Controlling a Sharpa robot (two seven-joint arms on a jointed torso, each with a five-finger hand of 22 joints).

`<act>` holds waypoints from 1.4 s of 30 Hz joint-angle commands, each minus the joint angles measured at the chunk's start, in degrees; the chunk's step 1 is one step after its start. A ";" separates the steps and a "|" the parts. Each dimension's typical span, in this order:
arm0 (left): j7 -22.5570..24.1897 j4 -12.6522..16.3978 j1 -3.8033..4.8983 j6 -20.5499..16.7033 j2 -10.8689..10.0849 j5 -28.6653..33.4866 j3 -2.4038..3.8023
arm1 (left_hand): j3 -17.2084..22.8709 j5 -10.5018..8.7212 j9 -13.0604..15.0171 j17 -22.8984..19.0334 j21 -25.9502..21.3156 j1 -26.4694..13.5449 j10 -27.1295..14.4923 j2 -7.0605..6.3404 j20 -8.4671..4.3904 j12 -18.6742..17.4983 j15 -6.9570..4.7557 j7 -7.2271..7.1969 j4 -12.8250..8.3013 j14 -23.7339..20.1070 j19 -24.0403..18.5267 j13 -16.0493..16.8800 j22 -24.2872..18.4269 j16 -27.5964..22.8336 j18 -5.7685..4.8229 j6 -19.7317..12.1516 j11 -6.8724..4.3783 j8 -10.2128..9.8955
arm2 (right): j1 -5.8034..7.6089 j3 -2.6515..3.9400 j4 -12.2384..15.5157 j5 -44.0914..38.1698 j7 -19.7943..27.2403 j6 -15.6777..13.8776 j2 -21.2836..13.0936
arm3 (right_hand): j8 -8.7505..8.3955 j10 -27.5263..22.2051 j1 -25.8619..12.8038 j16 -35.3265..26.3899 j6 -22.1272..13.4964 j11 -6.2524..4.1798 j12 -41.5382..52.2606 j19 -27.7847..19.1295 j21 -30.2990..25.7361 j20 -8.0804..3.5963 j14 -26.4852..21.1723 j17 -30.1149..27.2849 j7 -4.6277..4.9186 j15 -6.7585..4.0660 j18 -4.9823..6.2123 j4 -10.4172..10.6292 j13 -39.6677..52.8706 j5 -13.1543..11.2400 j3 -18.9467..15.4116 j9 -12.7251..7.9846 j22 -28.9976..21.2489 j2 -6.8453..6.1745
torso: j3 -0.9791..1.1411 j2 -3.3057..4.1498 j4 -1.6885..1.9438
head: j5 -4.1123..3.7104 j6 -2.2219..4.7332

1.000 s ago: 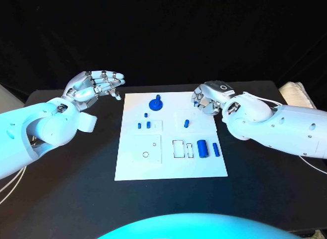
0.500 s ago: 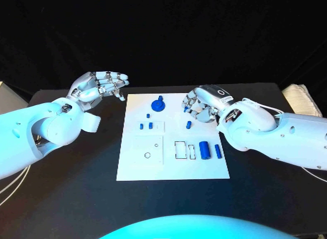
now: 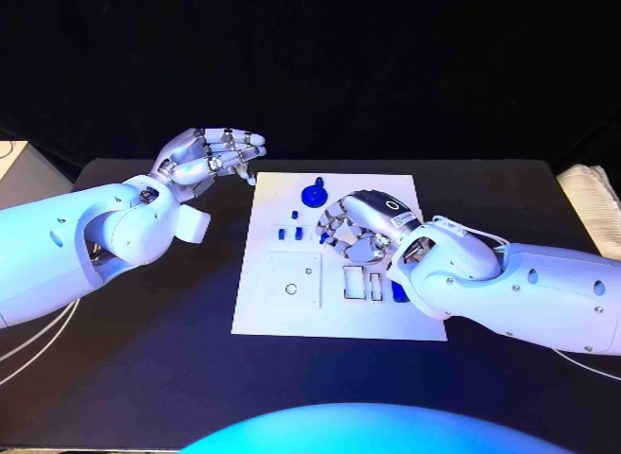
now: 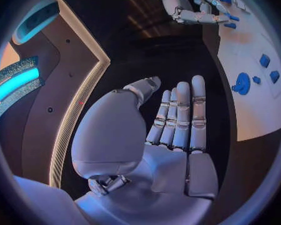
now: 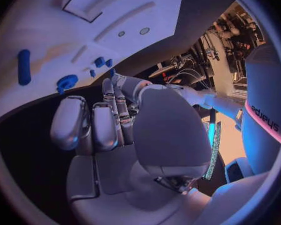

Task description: Assemble the parts on the task board

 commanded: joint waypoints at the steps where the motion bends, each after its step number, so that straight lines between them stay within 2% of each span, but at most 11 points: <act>1: 0.26 0.46 0.00 0.39 0.16 0.56 0.05 | -0.18 0.23 0.01 -0.08 -0.21 0.54 -0.38 -0.17 0.15 -0.37 0.01 0.19 -0.23 -0.19 0.42 -0.05 -0.08 -0.22 0.78 0.18 -0.02 0.14 | -0.86 -0.11 -0.87 -1.10 0.14 2.10 1.14 | 0.37 2.12 -0.25 0.17 0.28 -1.84 0.02 -0.01 -0.27 -0.29 2.12 -0.14 0.17 -0.48 -0.85 -0.21 0.20 0.20 0.12 0.11 -0.06 0.54 | 0.04 0.04 -0.03 | 0.51 -0.27; 8: -0.06 0.84 0.01 0.58 0.18 0.58 0.05 | -0.25 0.23 0.01 -0.09 -0.25 0.46 -0.44 -0.18 0.18 -0.45 0.04 0.21 -0.17 -0.21 0.40 -0.12 -0.11 -0.27 0.77 0.21 0.01 0.17 | -2.16 -0.41 -2.97 -2.31 -1.62 3.19 3.30 | 0.36 2.10 -0.29 0.06 0.23 -1.83 -0.02 -0.10 -0.52 -0.29 2.08 -0.33 0.18 -0.47 -0.79 -0.28 0.23 0.26 0.22 0.15 -0.35 0.59 | 0.05 0.05 -0.01 | 0.55 -0.54; 13: -0.24 0.95 0.02 0.54 0.13 0.59 0.04 | -0.29 0.23 0.01 -0.10 -0.27 0.42 -0.48 -0.19 0.19 -0.48 0.06 0.22 -0.15 -0.22 0.39 -0.15 -0.12 -0.29 0.76 0.21 0.02 0.18 | -2.81 -0.54 -3.63 -2.58 -2.23 3.59 4.26 | 0.36 2.10 -0.29 0.06 0.23 -1.83 -0.02 -0.10 -0.52 -0.29 2.08 -0.33 0.18 -0.47 -0.79 -0.28 0.23 0.26 0.22 0.15 -0.35 0.59 | 0.19 0.10 -0.08 | 0.78 -0.80; 16: -0.32 0.97 0.02 0.54 0.13 0.59 0.04 | -0.29 0.23 0.01 -0.10 -0.28 0.43 -0.49 -0.19 0.19 -0.49 0.06 0.22 -0.15 -0.22 0.39 -0.15 -0.12 -0.29 0.76 0.21 0.02 0.18 | -2.99 -0.57 -3.67 -2.64 -2.40 4.16 4.51 | 0.35 2.10 -0.31 0.07 0.21 -1.83 -0.04 -0.11 -0.52 -0.29 2.08 -0.36 0.18 -0.47 -0.78 -0.34 0.25 0.32 0.29 0.18 -0.35 0.61 | 0.16 0.08 -0.10 | 0.82 -1.24; 24: -0.46 0.98 0.02 0.64 0.17 0.59 0.04 | -0.29 0.23 0.01 -0.10 -0.28 0.43 -0.49 -0.19 0.19 -0.49 0.06 0.22 -0.15 -0.22 0.39 -0.15 -0.12 -0.29 0.76 0.21 0.02 0.18 | -3.30 -0.68 -3.90 -3.09 -2.65 5.33 5.03 | 0.35 2.10 -0.32 0.05 0.21 -1.83 -0.04 -0.13 -0.56 -0.29 2.07 -0.38 0.18 -0.47 -0.77 -0.35 0.26 0.32 0.29 0.19 -0.40 0.61 | 0.16 0.05 -0.05 | 0.97 -1.59; 32: -0.54 0.90 0.02 0.76 0.19 0.59 0.04 | -0.29 0.23 0.01 -0.10 -0.28 0.43 -0.49 -0.19 0.19 -0.49 0.06 0.22 -0.15 -0.22 0.39 -0.15 -0.12 -0.29 0.76 0.21 0.02 0.18 | -3.55 -0.73 -4.33 -3.88 -3.11 5.57 5.45 | 0.36 2.10 -0.36 0.06 0.20 -1.82 -0.06 -0.14 -0.57 -0.29 2.07 -0.40 0.19 -0.46 -0.77 -0.39 0.27 0.31 0.30 0.21 -0.40 0.58 | 0.17 0.03 0.01 | 1.09 -1.80; 42: -0.76 0.85 0.02 0.89 0.14 0.59 0.04 | -0.30 0.25 0.01 -0.11 -0.32 0.51 -0.55 -0.17 0.20 -0.56 0.07 0.24 -0.19 -0.26 0.37 -0.22 -0.15 -0.35 0.77 0.23 0.03 0.20 | -3.70 -0.77 -4.68 -4.32 -3.45 6.13 5.66 | 0.36 2.10 -0.36 0.06 0.20 -1.82 -0.06 -0.14 -0.57 -0.29 2.07 -0.40 0.19 -0.46 -0.77 -0.39 0.27 0.31 0.30 0.21 -0.40 0.58 | 0.16 0.05 -0.09 | 1.22 -1.95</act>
